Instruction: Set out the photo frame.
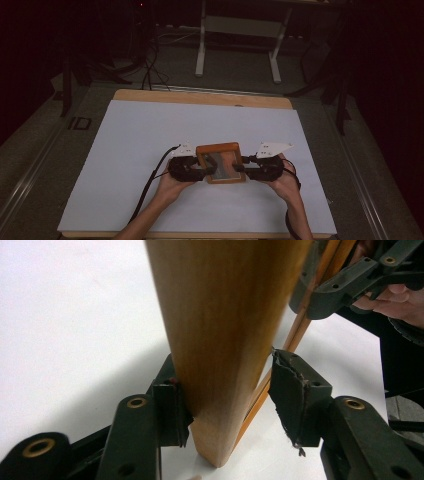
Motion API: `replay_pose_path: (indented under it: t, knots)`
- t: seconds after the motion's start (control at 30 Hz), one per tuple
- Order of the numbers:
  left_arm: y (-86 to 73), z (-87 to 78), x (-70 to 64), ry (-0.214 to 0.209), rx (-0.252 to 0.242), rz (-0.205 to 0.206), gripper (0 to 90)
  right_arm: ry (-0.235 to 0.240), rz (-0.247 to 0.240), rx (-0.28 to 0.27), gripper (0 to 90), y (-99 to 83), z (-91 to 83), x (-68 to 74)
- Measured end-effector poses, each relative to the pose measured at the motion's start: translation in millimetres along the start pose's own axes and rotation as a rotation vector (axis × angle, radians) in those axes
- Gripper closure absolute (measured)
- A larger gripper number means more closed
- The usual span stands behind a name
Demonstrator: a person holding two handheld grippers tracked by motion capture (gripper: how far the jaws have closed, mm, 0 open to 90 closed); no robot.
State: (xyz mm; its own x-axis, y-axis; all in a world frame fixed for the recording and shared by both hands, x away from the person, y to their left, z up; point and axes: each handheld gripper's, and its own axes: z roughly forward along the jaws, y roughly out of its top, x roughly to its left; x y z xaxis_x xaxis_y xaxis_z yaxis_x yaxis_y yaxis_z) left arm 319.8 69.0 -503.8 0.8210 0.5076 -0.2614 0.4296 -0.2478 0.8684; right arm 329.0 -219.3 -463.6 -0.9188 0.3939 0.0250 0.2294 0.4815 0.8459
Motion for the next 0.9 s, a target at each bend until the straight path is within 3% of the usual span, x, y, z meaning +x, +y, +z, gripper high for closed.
replay_pose_path:
  t: [0.17,0.9]
  knots:
    - [0.8,-2.6,2.8,-0.018,0.007,-0.017,54.3,0.008,0.019,-0.011,64.3,-2.4,1.6,-1.2]
    - [10.4,-24.0,8.8,0.008,-0.019,-0.023,54.7,0.002,0.068,-0.020,63.0,7.8,13.6,2.6]
